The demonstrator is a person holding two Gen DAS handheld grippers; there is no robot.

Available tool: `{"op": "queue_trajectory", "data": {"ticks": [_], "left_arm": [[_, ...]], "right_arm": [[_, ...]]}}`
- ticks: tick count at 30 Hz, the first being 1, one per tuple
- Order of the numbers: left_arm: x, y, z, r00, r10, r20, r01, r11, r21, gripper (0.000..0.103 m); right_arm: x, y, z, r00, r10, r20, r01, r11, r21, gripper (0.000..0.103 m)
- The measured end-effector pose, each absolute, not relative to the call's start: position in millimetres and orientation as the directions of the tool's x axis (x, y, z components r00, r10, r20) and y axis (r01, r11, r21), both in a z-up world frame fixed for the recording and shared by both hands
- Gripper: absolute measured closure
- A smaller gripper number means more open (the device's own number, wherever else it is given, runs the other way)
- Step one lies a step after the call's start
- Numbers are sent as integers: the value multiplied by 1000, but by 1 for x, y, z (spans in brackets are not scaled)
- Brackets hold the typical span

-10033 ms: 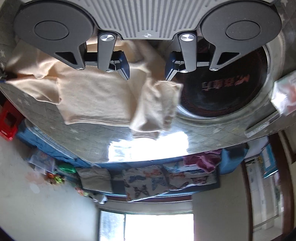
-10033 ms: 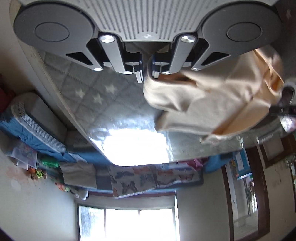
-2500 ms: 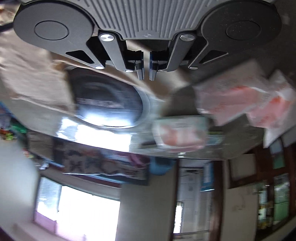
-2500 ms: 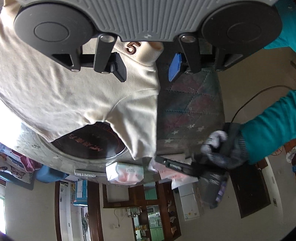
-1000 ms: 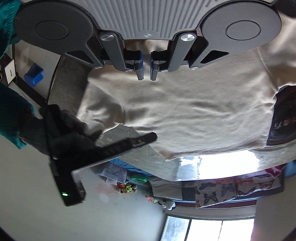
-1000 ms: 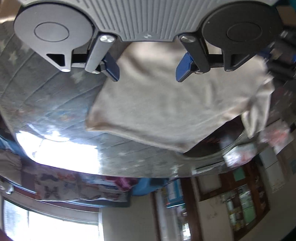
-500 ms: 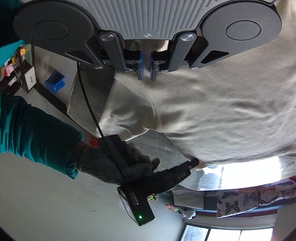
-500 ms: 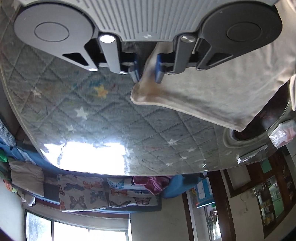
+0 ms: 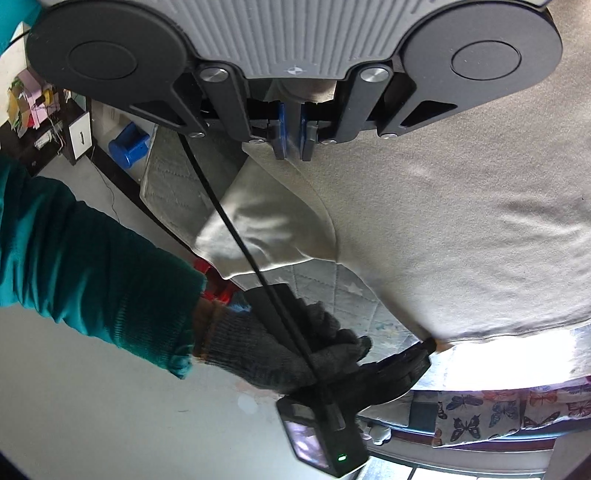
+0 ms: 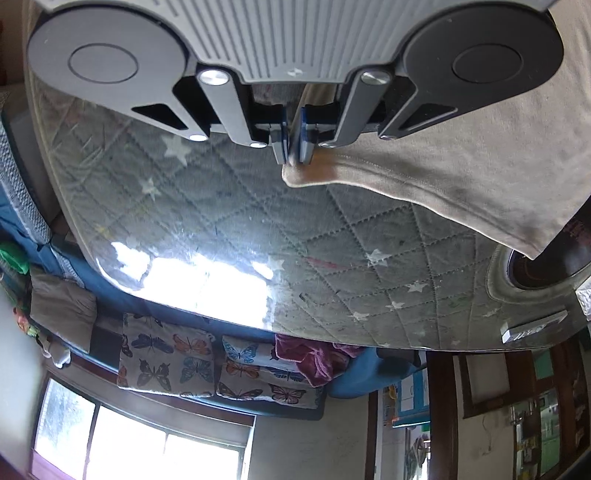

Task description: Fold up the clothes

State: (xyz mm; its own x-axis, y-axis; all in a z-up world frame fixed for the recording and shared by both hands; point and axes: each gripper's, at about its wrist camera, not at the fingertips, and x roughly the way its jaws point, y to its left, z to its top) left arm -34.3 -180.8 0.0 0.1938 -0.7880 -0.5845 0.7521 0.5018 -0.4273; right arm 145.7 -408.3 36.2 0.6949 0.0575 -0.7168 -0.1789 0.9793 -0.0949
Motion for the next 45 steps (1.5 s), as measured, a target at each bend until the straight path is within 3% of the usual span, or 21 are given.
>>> {"op": "queue_trajectory", "data": {"ticks": [4,7,9,11,15,17,24,30,45], "left_arm": [[-37,-174,3,213,-782,-587,747,517,-418,93],[-39,-167,9,237,-782,-577,746,527,-408,92],[-40,-163,12,255,-781,-570,742,536,-402,91],[-40,-162,13,268,-777,-569,737,546,-398,90],[-43,-165,14,291,-768,-571,732,563,-384,86],[-45,-167,14,299,-764,-572,734,567,-373,80],[-47,-171,11,309,-744,-592,733,583,-350,79],[-48,-173,9,318,-735,-599,732,591,-338,79],[-52,-176,8,328,-726,-605,748,591,-303,78]], "right_arm": [[124,-415,53,709,69,-702,-186,978,-91,87],[94,-426,69,725,77,-684,-184,979,-85,75],[70,-433,76,736,79,-673,-180,980,-81,55],[39,-439,82,745,75,-663,-174,981,-84,49],[-17,-450,78,757,34,-653,-138,984,-109,20],[-46,-456,69,758,3,-652,-102,988,-114,16],[-115,-483,39,739,-40,-673,38,999,-17,14],[-124,-513,31,735,-39,-677,117,991,69,13],[-101,-543,23,739,-126,-662,158,987,-12,11]]}}
